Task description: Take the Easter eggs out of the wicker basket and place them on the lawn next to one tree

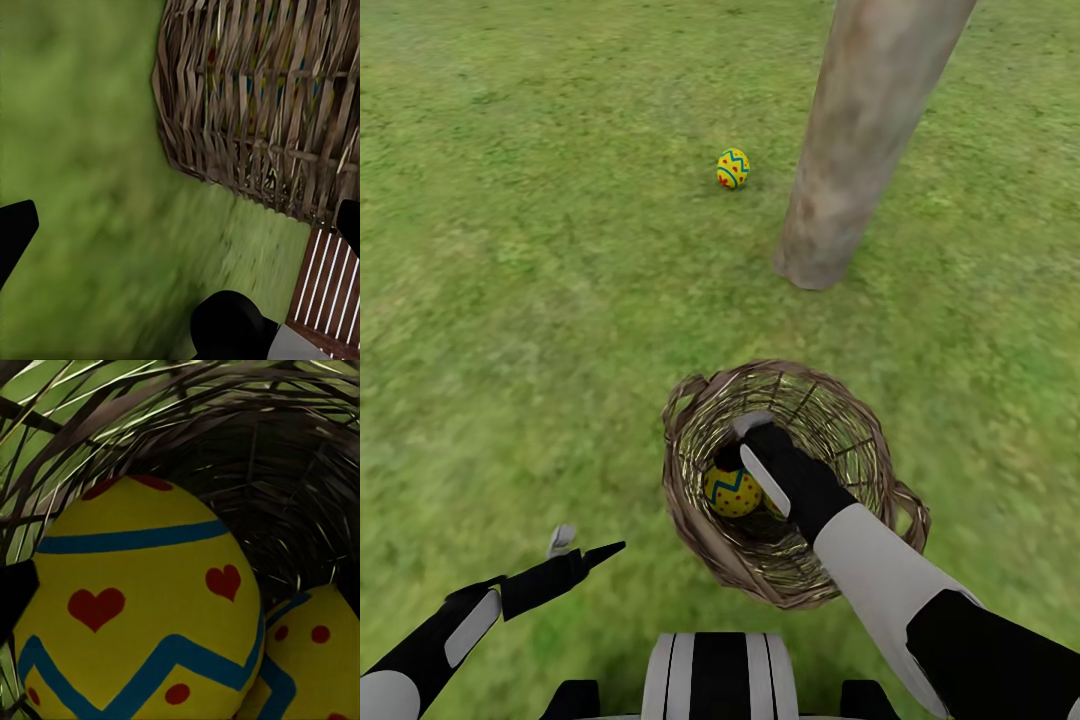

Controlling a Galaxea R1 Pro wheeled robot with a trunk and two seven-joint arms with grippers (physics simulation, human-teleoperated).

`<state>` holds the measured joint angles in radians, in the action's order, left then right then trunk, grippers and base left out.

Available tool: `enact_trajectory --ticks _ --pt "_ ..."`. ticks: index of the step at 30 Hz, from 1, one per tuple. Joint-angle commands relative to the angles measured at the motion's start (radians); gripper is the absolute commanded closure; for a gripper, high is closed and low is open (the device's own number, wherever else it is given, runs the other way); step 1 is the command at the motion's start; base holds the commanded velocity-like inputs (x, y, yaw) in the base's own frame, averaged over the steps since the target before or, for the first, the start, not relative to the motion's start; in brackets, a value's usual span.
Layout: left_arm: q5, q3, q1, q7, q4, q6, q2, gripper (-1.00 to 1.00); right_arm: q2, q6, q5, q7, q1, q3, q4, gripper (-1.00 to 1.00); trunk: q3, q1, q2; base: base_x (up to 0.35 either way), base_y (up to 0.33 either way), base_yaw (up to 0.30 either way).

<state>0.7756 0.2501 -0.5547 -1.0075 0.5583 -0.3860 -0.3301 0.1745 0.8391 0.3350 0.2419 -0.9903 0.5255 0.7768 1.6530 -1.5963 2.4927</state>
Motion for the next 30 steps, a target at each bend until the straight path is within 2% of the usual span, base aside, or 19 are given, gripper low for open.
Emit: enact_trajectory --ticks 1,9,30 --pt "0.01 0.006 -0.001 0.0 0.0 -0.009 -0.001 -1.0 0.0 0.002 0.013 0.01 -0.001 0.001 0.001 -1.0 0.001 0.0 0.0 0.0 0.0 0.0" --pt "0.011 0.005 -0.001 0.0 0.0 -0.009 -0.001 -1.0 0.0 -0.047 0.016 0.0 -0.001 0.001 0.0 -1.0 0.011 0.0 0.0 0.0 0.0 0.0" --pt "0.011 0.005 -0.001 0.0 0.0 -0.01 -0.003 -1.0 0.0 -0.051 0.018 -0.006 -0.001 0.001 0.002 -1.0 0.043 0.0 0.0 0.0 0.0 0.0"
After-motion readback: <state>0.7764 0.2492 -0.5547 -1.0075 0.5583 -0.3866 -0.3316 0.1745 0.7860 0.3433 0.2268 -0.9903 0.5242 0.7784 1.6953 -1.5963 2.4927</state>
